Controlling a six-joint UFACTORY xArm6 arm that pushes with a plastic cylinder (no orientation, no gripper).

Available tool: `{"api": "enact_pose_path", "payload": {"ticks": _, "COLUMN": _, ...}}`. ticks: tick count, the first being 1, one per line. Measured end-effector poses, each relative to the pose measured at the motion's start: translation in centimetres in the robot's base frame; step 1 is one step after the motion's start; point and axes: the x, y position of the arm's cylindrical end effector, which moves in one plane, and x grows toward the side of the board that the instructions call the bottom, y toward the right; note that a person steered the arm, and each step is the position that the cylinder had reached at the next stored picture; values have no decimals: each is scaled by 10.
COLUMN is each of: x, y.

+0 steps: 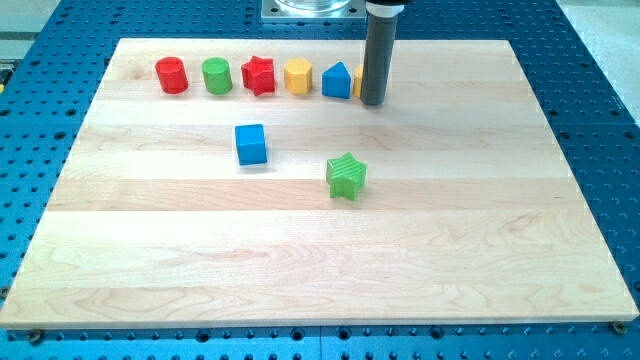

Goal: Slide the cube and green star towards the right

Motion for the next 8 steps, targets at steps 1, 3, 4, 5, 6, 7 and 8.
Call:
{"api": "enact_pose_path", "payload": {"ticks": 1, "x": 0, "y": 0}}
{"api": "enact_pose_path", "payload": {"ticks": 3, "x": 32, "y": -30}}
{"api": "enact_pose_path", "payload": {"ticks": 4, "x": 66, "y": -82}}
{"api": "enact_pose_path", "payload": {"ticks": 5, "x": 86, "y": -121}}
{"api": "enact_pose_path", "payload": {"ticks": 6, "x": 80, "y": -140}}
{"api": "enact_pose_path", "payload": {"ticks": 7, "x": 49, "y": -154}}
{"api": "enact_pose_path", "payload": {"ticks": 8, "x": 48, "y": -186}}
